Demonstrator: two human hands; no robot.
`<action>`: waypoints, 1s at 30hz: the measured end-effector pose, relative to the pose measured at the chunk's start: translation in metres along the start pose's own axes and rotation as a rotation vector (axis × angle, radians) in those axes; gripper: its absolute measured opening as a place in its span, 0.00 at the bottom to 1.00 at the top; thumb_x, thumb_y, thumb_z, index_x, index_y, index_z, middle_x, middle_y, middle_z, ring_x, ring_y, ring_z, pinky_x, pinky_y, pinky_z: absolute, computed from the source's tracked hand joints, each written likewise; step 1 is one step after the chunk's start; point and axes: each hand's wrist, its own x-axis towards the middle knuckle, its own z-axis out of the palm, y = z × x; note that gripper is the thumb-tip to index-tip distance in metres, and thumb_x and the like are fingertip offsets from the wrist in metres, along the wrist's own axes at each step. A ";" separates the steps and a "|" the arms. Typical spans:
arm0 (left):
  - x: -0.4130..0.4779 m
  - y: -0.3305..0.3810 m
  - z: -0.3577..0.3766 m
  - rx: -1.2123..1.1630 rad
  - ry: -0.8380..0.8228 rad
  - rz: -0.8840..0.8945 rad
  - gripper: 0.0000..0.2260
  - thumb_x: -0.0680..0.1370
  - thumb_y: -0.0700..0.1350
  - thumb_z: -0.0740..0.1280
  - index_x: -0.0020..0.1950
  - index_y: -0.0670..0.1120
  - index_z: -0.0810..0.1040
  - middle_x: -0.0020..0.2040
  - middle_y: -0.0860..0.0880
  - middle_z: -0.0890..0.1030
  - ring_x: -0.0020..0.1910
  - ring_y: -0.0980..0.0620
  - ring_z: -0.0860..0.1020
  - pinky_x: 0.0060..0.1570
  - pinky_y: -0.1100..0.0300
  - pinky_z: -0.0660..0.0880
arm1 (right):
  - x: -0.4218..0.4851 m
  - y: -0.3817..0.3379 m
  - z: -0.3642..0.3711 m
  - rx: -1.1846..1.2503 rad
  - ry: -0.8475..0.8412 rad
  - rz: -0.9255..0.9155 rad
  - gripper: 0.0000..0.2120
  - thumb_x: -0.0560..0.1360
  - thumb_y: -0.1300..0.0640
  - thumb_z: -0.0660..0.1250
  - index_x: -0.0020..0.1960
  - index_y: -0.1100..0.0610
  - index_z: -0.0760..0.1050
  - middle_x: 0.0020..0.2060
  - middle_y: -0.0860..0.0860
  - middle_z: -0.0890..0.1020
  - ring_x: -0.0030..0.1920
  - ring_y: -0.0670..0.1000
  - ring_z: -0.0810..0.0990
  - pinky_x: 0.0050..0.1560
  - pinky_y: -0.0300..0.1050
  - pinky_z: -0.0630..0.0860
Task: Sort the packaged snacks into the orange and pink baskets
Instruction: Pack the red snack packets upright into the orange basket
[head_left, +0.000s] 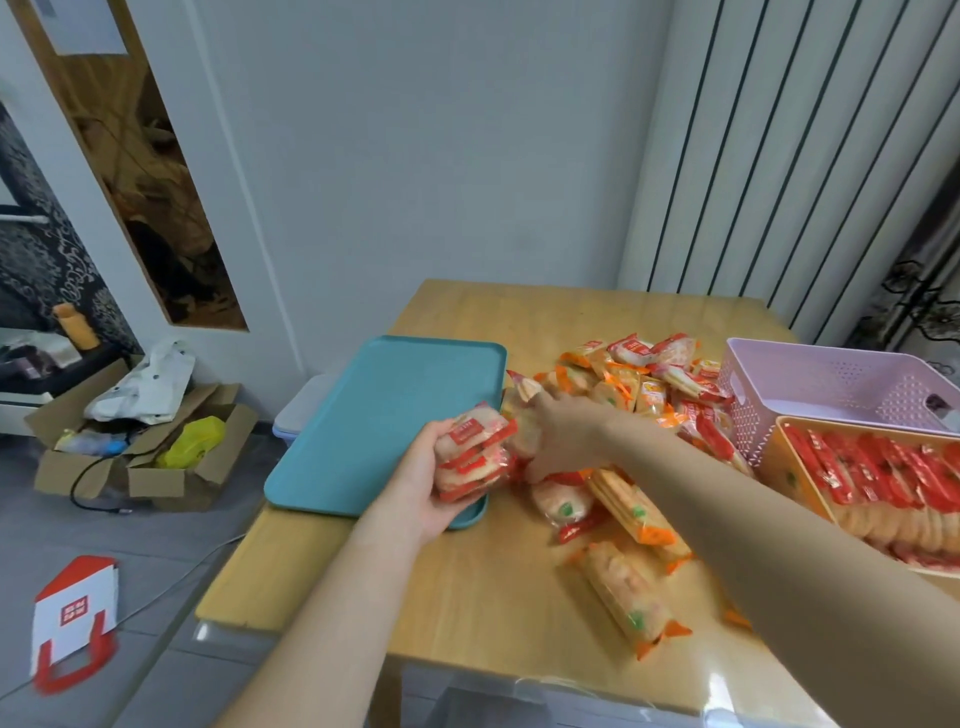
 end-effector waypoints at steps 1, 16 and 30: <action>0.006 0.000 0.005 0.033 0.007 0.009 0.13 0.79 0.50 0.65 0.58 0.46 0.84 0.51 0.43 0.86 0.49 0.44 0.84 0.54 0.48 0.79 | 0.007 0.000 0.002 0.000 -0.079 0.014 0.51 0.66 0.37 0.76 0.80 0.51 0.54 0.71 0.53 0.70 0.66 0.59 0.74 0.62 0.55 0.74; 0.033 0.015 0.016 -0.092 -0.117 -0.029 0.21 0.75 0.55 0.67 0.65 0.47 0.81 0.60 0.39 0.84 0.60 0.40 0.81 0.62 0.43 0.76 | 0.023 0.033 0.000 0.574 0.129 -0.072 0.31 0.71 0.50 0.75 0.70 0.53 0.68 0.58 0.51 0.79 0.55 0.53 0.79 0.57 0.49 0.77; 0.012 0.025 0.081 -0.010 -0.217 0.154 0.12 0.79 0.52 0.64 0.46 0.47 0.84 0.41 0.45 0.83 0.37 0.47 0.81 0.39 0.56 0.77 | -0.023 0.053 -0.024 0.898 0.254 -0.072 0.23 0.72 0.56 0.72 0.65 0.53 0.70 0.51 0.52 0.82 0.50 0.53 0.83 0.50 0.52 0.83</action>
